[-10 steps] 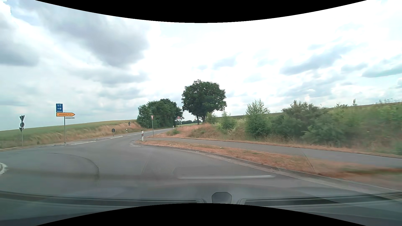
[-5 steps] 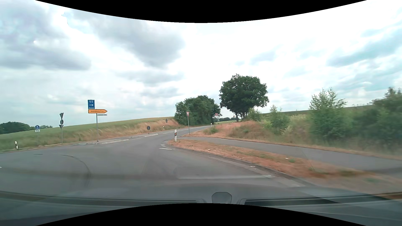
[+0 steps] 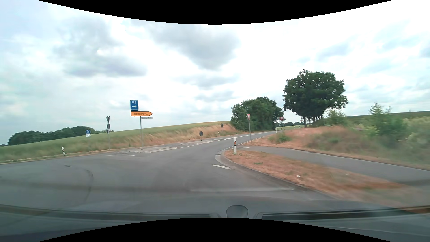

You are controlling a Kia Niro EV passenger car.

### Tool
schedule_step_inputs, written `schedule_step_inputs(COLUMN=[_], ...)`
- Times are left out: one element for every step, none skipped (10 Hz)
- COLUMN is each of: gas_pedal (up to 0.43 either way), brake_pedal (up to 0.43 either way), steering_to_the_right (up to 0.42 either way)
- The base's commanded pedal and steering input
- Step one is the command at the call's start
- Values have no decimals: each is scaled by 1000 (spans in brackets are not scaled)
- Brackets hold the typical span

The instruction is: Follow the waypoints while adhering to traffic rules and regulations

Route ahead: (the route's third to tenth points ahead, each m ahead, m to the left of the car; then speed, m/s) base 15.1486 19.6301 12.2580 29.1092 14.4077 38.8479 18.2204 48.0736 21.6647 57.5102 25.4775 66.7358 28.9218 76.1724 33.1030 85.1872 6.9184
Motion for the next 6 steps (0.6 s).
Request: schedule_step_inputs(gas_pedal=[150, 150, 150, 150, 150, 150], brake_pedal=[0, 0, 0, 0, 0, 0], steering_to_the_right=[-293, -293, -292, -290, -289, -290])
